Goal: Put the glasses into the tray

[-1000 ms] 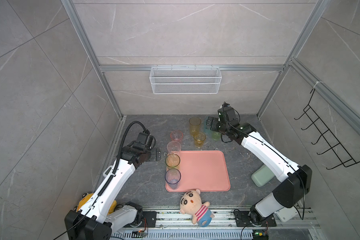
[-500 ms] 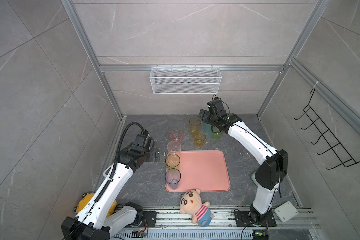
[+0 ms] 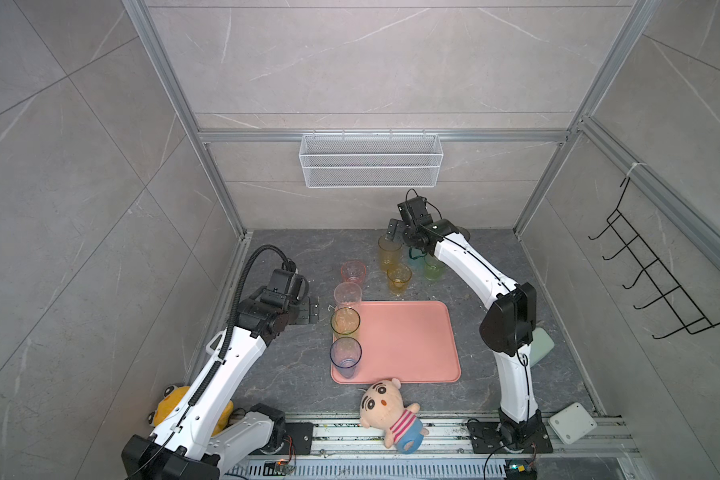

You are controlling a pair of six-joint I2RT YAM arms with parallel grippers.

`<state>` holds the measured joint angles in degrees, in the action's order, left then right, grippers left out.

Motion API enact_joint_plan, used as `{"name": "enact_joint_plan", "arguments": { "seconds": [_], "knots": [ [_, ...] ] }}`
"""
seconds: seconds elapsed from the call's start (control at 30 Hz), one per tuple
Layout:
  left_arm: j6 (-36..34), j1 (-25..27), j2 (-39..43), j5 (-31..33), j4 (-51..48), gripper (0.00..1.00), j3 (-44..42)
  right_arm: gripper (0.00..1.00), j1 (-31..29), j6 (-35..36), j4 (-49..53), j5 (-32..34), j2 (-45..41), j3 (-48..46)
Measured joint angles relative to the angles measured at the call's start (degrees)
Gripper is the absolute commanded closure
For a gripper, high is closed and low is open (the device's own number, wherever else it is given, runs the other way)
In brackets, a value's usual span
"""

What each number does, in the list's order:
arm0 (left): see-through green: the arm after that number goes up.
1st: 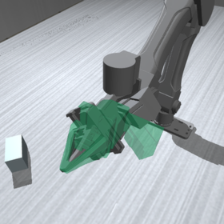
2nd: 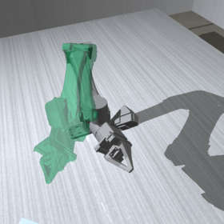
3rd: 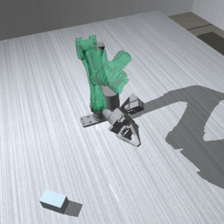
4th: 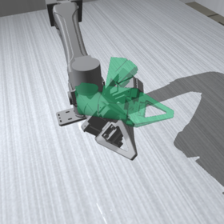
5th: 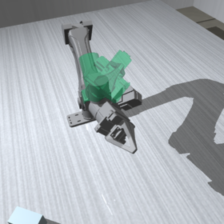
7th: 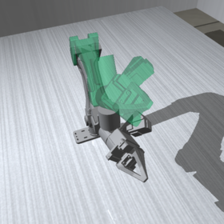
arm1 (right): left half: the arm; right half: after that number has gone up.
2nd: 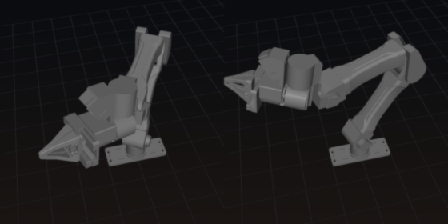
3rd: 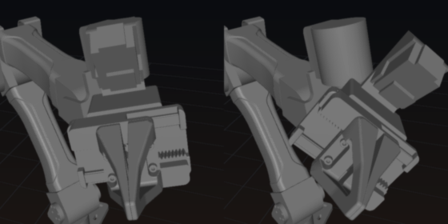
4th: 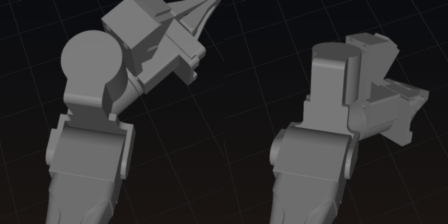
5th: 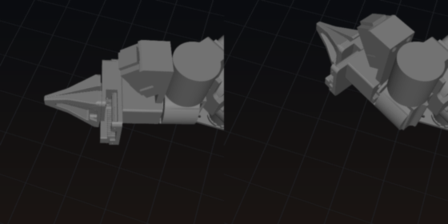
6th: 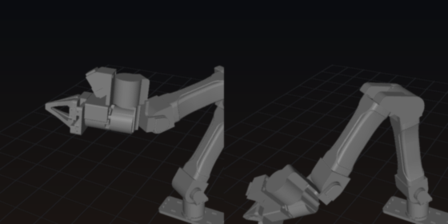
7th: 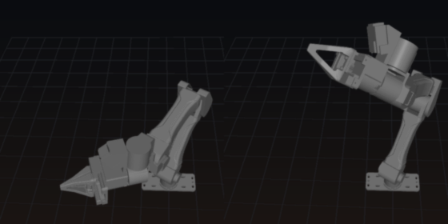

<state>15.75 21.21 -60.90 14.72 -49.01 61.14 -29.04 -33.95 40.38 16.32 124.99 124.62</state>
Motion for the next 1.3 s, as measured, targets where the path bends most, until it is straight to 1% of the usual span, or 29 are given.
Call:
{"name": "enact_joint_plan", "arguments": {
  "seconds": [0.07, 0.13, 0.4, 0.5, 0.6, 0.8, 0.9, 1.3],
  "knots": [
    [0.0, 0.0, 0.07, 0.0, 0.13, 0.01, 0.0, 0.15, 0.0, -0.22, 1.51, -0.39, 2.36, 3.02],
    [0.02, 0.0, 0.07, 0.0, 0.24, 0.0, 0.0, 0.19, 0.0, -0.15, 2.73, -1.11, 4.39, 5.53],
    [0.02, 0.0, 0.09, -0.04, 0.39, 0.01, -0.2, 0.24, 0.0, -0.04, 9.38, -2.89, 14.36, 19.43],
    [0.0, 0.0, 0.09, -0.07, 0.52, 0.01, -0.46, 0.28, 0.0, 0.09, 12.15, -3.06, 17.59, 24.46],
    [0.0, 0.0, 0.11, -0.09, 0.7, 0.01, -0.48, 0.31, 0.0, 0.11, 13.97, -3.26, 19.52, 27.32],
    [0.0, 0.0, 0.13, -0.26, 0.92, 0.01, -0.7, 0.32, 0.0, 0.09, 15.54, -3.26, 20.57, 28.2],
    [0.0, 0.0, 0.15, -0.28, 1.07, 0.01, -0.74, 0.35, 0.0, 0.11, 15.61, -3.23, 20.98, 28.28],
    [0.0, 0.0, 0.28, -0.35, 1.09, 0.01, -0.76, 0.52, 0.0, 0.52, 15.76, -3.23, 21.57, 28.3]
  ]
}}
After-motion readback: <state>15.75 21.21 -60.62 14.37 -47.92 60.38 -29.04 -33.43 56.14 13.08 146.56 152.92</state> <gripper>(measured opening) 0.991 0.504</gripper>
